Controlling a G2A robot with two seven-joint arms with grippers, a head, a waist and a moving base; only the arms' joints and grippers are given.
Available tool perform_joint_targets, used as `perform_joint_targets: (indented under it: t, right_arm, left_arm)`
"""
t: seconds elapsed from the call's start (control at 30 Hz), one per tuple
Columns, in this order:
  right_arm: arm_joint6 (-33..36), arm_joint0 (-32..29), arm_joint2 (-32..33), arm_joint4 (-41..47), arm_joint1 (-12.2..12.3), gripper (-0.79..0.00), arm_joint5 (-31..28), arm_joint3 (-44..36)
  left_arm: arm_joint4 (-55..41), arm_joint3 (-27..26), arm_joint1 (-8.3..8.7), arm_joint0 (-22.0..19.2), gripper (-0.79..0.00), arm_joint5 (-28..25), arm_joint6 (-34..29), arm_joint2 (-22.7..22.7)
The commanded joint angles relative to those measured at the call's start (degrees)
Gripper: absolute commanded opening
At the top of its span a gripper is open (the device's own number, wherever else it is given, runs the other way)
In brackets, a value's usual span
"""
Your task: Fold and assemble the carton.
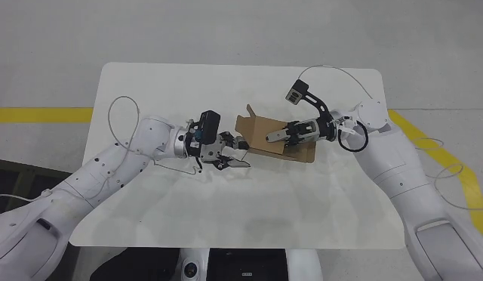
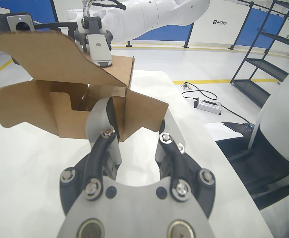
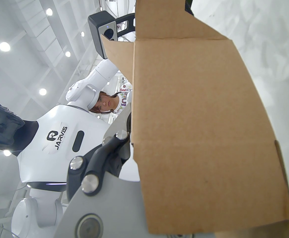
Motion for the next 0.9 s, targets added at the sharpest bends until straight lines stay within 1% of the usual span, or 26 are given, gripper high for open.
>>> perform_joint_targets:
  t: [0.0, 0.07, 0.23, 0.5, 0.7, 0.87]
  right_arm:
    - [0.0, 0.0, 0.0, 0.0, 0.0, -0.785, 0.0, 0.0]
    - [0.0, 0.0, 0.0, 0.0, 0.0, -0.785, 0.0, 0.0]
    - [0.0, 0.0, 0.0, 0.0, 0.0, -0.785, 0.0, 0.0]
    - [0.0, 0.0, 0.0, 0.0, 0.0, -0.785, 0.0, 0.0]
    - [0.0, 0.0, 0.0, 0.0, 0.0, -0.785, 0.0, 0.0]
    - [0.0, 0.0, 0.0, 0.0, 0.0, -0.785, 0.0, 0.0]
  left_arm:
    - [-0.04, 0.08, 0.18, 0.08, -0.493, 0.0, 0.33, 0.2]
    - [-0.21, 0.26, 0.41, 0.18, -0.474, 0.0, 0.9, 0.45]
    - [-0.63, 0.65, 1.16, 0.07, -0.462, 0.0, 3.2, 1.21]
    - [-1.67, 1.74, 2.0, -1.15, -0.468, 0.0, 6.21, 2.45]
    - [-4.39, 2.87, 1.94, -1.84, -0.468, 0.0, 6.86, 3.57]
    - [-6.83, 4.18, 1.44, -2.5, -0.477, 0.0, 6.77, 4.34]
